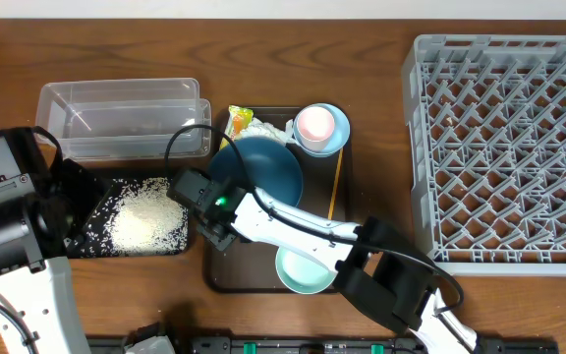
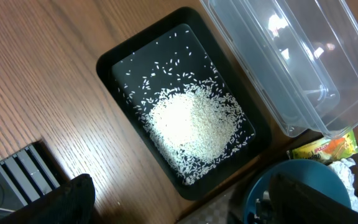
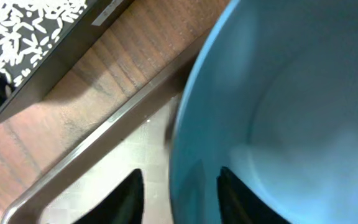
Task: Sort waste into correct bins and load items into the dishwasher rack
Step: 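Reach the right gripper to the blue bowl and grasp its rim, then lift the blue bowl with the right gripper and place it upside down in the rack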
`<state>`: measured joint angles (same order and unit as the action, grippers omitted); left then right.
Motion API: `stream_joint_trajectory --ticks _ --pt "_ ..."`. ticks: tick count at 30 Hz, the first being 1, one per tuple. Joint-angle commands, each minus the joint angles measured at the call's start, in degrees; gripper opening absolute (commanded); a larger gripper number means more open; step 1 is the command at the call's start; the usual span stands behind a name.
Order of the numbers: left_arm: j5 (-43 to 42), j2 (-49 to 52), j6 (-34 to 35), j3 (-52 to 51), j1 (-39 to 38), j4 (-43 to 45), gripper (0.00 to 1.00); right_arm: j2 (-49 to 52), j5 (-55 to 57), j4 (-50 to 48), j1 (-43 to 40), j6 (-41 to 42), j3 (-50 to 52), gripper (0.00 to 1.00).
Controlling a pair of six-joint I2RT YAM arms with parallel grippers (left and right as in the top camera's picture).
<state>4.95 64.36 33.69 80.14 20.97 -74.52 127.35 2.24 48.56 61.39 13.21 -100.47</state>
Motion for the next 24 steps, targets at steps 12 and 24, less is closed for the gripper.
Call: stream_joint_trajectory --ticks 12,24 --pt "1.1 0.0 0.5 0.7 0.3 0.0 0.92 2.9 -0.8 0.4 0.2 0.5 -1.0 0.22" --pt "1.1 0.0 0.5 0.7 0.3 0.0 0.92 -5.7 -0.9 1.0 0.1 3.1 -1.1 0.01"
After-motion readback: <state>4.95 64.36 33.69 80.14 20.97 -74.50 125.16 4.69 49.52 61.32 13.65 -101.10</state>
